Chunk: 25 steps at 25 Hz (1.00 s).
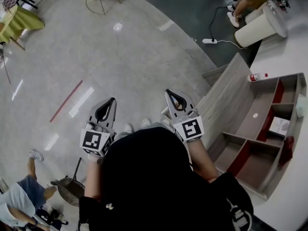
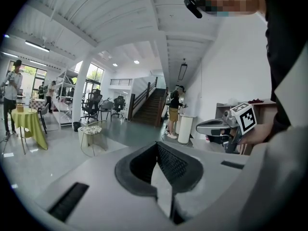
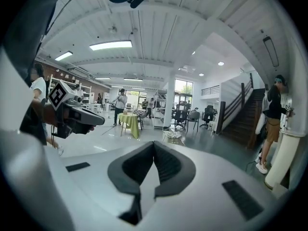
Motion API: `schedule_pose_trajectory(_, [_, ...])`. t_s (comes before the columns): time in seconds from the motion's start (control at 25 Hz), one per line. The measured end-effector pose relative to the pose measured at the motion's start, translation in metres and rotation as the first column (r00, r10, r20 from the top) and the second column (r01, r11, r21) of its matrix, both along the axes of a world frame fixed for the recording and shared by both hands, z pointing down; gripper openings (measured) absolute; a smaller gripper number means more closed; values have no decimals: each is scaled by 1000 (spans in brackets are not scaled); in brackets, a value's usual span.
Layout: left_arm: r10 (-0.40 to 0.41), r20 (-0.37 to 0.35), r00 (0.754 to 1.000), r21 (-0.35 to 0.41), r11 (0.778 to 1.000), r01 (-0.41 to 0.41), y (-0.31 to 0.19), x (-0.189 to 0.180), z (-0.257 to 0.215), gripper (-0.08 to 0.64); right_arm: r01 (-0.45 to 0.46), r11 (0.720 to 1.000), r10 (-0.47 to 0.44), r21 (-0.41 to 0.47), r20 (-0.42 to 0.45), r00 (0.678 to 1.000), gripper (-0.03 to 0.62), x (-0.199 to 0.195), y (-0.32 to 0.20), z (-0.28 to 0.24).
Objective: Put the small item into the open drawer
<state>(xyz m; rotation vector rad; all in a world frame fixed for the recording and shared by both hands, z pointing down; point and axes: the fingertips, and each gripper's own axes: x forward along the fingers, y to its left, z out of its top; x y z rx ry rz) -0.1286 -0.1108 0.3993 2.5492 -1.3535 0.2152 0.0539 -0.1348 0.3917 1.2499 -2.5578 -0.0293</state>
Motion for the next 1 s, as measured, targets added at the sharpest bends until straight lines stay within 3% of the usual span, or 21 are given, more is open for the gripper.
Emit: schedule_pose_trajectory(1.0, [38,-7,999,33,999,-37,3,12,-8,3,3,1000,-3,-27,6,1000,12,2,8,5])
